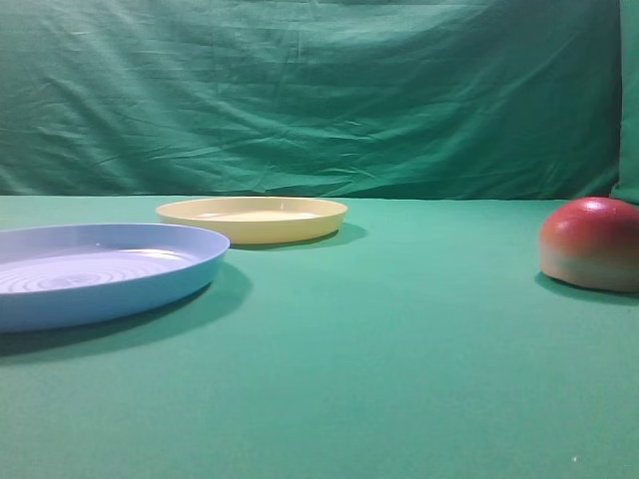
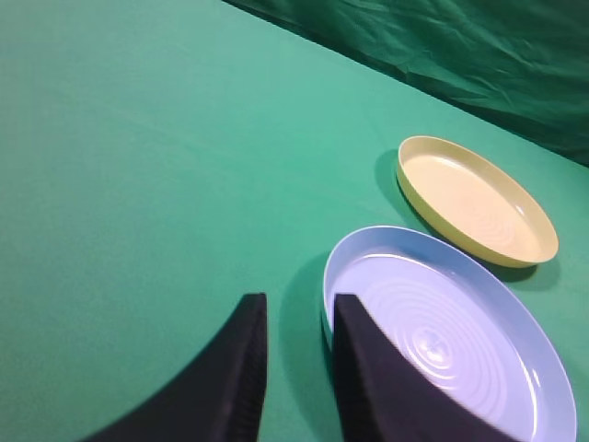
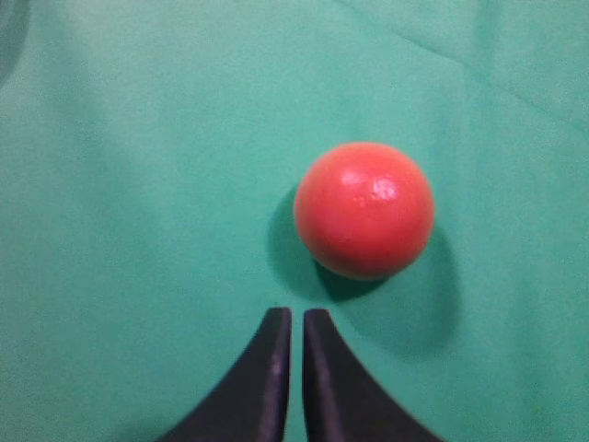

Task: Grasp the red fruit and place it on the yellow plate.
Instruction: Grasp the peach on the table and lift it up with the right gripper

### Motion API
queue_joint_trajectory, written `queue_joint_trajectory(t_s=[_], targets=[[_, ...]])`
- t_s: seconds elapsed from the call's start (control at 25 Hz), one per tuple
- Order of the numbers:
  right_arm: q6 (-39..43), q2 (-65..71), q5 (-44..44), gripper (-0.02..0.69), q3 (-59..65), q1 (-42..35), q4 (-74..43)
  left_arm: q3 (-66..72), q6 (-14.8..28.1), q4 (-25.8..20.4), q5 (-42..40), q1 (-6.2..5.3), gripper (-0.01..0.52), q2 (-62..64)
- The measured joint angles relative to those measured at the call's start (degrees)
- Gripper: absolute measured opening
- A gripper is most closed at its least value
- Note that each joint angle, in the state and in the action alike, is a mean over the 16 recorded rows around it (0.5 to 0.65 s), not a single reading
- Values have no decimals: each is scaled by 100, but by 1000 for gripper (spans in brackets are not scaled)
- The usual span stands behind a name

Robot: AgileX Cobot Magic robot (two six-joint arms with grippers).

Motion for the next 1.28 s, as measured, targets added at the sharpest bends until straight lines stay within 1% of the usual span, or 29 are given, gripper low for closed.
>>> queue_joint_trajectory(t_s=[0.32, 0.44, 0.52, 0.68, 0.88, 1.0, 1.28], targets=[[-54, 847, -436, 543, -181, 79, -28, 0, 0, 0, 0, 0, 157, 0], [-55, 1144, -671, 619, -190, 79, -29, 0, 0, 0, 0, 0, 157, 0], [-54, 1345, -833, 640, -191, 79, -29, 0, 0, 0, 0, 0, 157, 0], [-53, 1730, -1148, 639, -195, 79, -30, 0, 0, 0, 0, 0, 157, 0], [-53, 2092, -1474, 594, -198, 79, -30, 0, 0, 0, 0, 0, 157, 0], [-54, 2224, -1615, 542, -203, 79, -30, 0, 0, 0, 0, 0, 157, 0], [-68, 2328, -1619, 375, -476, 79, -11, 0, 0, 0, 0, 0, 157, 0]])
